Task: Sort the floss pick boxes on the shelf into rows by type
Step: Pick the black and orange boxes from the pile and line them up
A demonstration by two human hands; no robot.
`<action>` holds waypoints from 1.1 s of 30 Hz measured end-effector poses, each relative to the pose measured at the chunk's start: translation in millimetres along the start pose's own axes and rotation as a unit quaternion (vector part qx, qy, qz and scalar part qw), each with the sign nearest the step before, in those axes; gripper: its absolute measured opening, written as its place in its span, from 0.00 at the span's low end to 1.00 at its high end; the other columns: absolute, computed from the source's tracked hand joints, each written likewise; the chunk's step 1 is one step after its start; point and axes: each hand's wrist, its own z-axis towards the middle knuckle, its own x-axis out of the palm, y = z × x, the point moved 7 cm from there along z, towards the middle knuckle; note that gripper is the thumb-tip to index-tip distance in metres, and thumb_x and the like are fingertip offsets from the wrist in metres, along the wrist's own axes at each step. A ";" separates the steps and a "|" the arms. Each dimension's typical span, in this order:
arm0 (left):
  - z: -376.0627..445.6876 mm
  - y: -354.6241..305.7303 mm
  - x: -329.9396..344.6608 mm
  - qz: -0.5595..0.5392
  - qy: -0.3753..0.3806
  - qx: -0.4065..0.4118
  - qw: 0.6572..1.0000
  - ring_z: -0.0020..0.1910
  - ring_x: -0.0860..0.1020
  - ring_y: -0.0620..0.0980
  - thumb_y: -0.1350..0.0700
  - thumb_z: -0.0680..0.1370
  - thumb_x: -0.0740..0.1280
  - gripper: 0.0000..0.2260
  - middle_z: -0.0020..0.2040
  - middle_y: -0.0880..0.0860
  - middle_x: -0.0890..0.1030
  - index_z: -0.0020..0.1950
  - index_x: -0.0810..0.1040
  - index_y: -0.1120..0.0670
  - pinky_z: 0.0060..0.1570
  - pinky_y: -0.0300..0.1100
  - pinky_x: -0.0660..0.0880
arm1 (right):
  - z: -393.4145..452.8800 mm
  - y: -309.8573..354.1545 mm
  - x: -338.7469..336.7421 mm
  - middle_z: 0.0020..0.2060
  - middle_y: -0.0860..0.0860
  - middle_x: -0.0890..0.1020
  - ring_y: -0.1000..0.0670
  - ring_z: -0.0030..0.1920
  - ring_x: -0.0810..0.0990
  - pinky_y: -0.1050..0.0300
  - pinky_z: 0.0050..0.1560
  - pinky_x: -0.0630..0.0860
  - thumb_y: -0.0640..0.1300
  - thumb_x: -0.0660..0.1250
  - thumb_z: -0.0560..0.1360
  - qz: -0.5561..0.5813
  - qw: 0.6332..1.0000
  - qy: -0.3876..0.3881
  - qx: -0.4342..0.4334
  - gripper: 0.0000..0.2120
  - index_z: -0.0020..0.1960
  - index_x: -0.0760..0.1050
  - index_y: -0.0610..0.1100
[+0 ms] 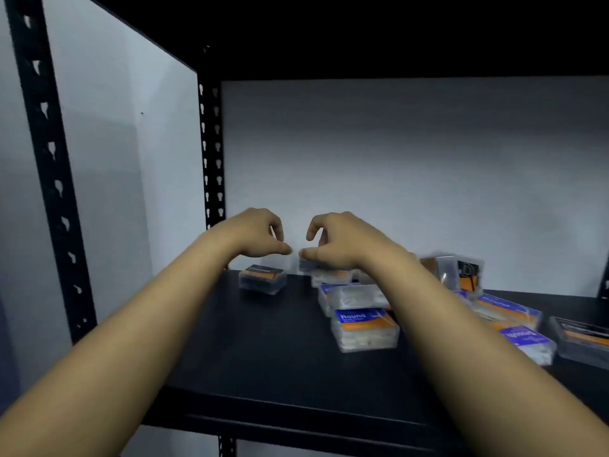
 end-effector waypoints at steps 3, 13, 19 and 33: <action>14.0 13.6 15.8 -0.005 0.018 -0.005 1.000 0.52 0.80 0.50 0.41 0.72 0.75 0.18 0.56 0.49 0.81 0.57 0.80 0.48 0.53 0.45 0.77 | 18.4 6.2 16.7 0.60 0.50 0.81 0.47 0.57 0.80 0.49 0.55 0.79 0.59 0.71 0.73 -0.060 0.998 -0.003 0.020 0.25 0.67 0.75 0.52; 24.8 44.1 57.0 -0.033 0.095 0.017 0.995 0.65 0.76 0.50 0.41 0.72 0.74 0.27 0.69 0.47 0.74 0.69 0.75 0.45 0.63 0.47 0.74 | 54.0 -17.6 68.3 0.66 0.48 0.74 0.43 0.66 0.73 0.49 0.56 0.75 0.54 0.74 0.71 -0.135 0.986 0.054 0.087 0.33 0.73 0.69 0.50; 18.9 53.5 70.4 -0.044 0.116 0.012 0.992 0.61 0.76 0.51 0.43 0.67 0.73 0.34 0.71 0.47 0.72 0.73 0.71 0.42 0.60 0.47 0.77 | 52.3 -30.9 87.1 0.66 0.47 0.73 0.42 0.67 0.72 0.44 0.62 0.76 0.55 0.75 0.70 -0.156 0.980 0.089 0.089 0.37 0.75 0.67 0.50; 25.7 52.6 77.5 -0.010 0.114 0.023 0.993 0.59 0.78 0.53 0.53 0.68 0.79 0.33 0.67 0.50 0.76 0.71 0.74 0.49 0.54 0.48 0.81 | 50.5 -38.9 88.5 0.62 0.46 0.70 0.43 0.64 0.69 0.46 0.57 0.76 0.53 0.78 0.69 -0.165 0.980 0.077 0.079 0.31 0.66 0.68 0.46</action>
